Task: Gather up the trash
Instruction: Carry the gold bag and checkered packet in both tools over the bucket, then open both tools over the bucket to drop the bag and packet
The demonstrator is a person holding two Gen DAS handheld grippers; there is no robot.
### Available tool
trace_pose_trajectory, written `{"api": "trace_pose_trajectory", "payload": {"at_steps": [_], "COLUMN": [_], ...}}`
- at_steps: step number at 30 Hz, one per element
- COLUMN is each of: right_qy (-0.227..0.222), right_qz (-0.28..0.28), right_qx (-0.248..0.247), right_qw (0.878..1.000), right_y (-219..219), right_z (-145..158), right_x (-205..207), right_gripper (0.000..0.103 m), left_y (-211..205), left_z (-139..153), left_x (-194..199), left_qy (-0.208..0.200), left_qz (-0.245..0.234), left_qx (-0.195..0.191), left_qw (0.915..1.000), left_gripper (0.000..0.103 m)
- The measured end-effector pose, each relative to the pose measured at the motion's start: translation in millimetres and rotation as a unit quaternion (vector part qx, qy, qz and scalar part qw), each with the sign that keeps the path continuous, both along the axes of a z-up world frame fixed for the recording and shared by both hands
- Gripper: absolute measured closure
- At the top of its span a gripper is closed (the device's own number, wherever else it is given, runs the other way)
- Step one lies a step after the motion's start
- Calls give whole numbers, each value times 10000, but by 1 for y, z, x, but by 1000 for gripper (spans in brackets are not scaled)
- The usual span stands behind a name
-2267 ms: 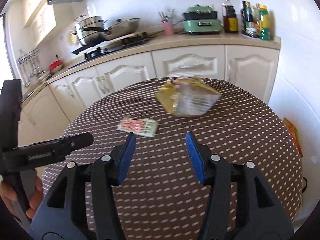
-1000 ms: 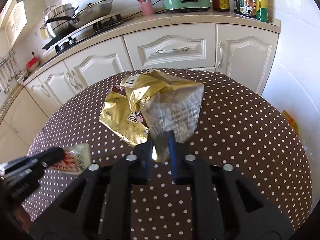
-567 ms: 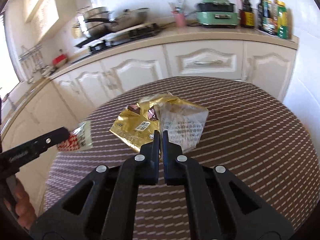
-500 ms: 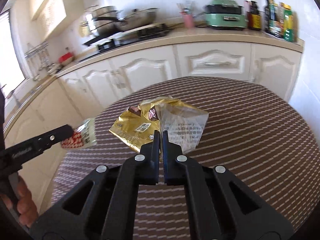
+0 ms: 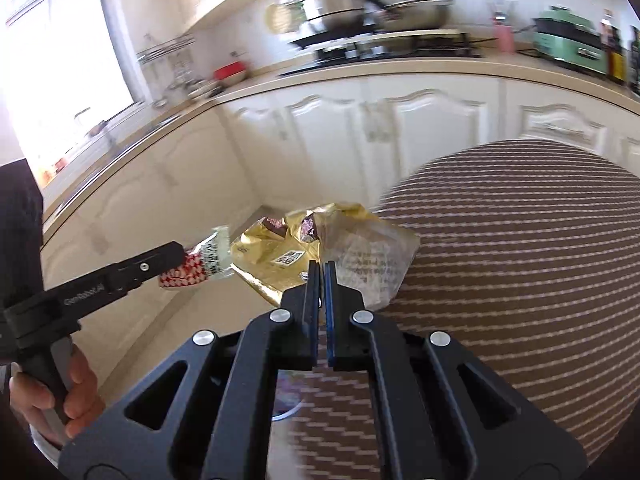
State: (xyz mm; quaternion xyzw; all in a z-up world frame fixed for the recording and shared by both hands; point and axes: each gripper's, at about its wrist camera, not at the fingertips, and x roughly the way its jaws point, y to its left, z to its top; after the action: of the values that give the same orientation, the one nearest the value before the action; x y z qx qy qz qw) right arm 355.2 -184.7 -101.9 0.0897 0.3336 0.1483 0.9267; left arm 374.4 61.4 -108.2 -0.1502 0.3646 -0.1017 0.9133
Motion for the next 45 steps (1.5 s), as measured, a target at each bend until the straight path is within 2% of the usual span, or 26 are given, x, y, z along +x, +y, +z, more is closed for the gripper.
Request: {"api": "trace_pose_trajectory", "payload": {"at_steps": [6, 11, 18, 23, 28, 30, 34, 41, 45], "right_qy": [137, 566, 1558, 2259, 2688, 2882, 3237, 3232, 3180], "right_qz": [653, 1081, 1336, 1313, 1257, 1261, 1116, 993, 937], "right_qx": [-41, -173, -486, -685, -793, -708, -597, -693, -712], "right_qw": [9978, 9924, 9775, 9628, 9516, 9466, 9377, 9385, 9408], "right_y": [89, 157, 219, 241, 248, 250, 251, 254, 245], "right_z": [-18, -66, -177, -259, -316, -335, -366, -378, -376], "right_x": [4, 18, 48, 67, 83, 90, 100, 108, 110], "right_gripper": [101, 101, 101, 100, 100, 96, 94, 94, 84], "left_y": [79, 136, 182, 196, 198, 197, 193, 187, 177], "left_z": [-28, -76, -184, -266, -324, -336, -354, -373, -377], "left_x": [-18, -19, 2, 19, 28, 31, 37, 46, 52], "left_qy": [151, 529, 1416, 2061, 2513, 2628, 2770, 2998, 3062], "left_qz": [596, 1029, 1383, 1519, 1536, 1492, 1403, 1325, 1254], "left_qx": [2, -79, -195, -419, -505, -501, -334, -180, -141], "left_qw": [9981, 9933, 9800, 9658, 9543, 9519, 9500, 9446, 9436], "left_gripper": [92, 92, 92, 92, 92, 92, 92, 91, 91]}}
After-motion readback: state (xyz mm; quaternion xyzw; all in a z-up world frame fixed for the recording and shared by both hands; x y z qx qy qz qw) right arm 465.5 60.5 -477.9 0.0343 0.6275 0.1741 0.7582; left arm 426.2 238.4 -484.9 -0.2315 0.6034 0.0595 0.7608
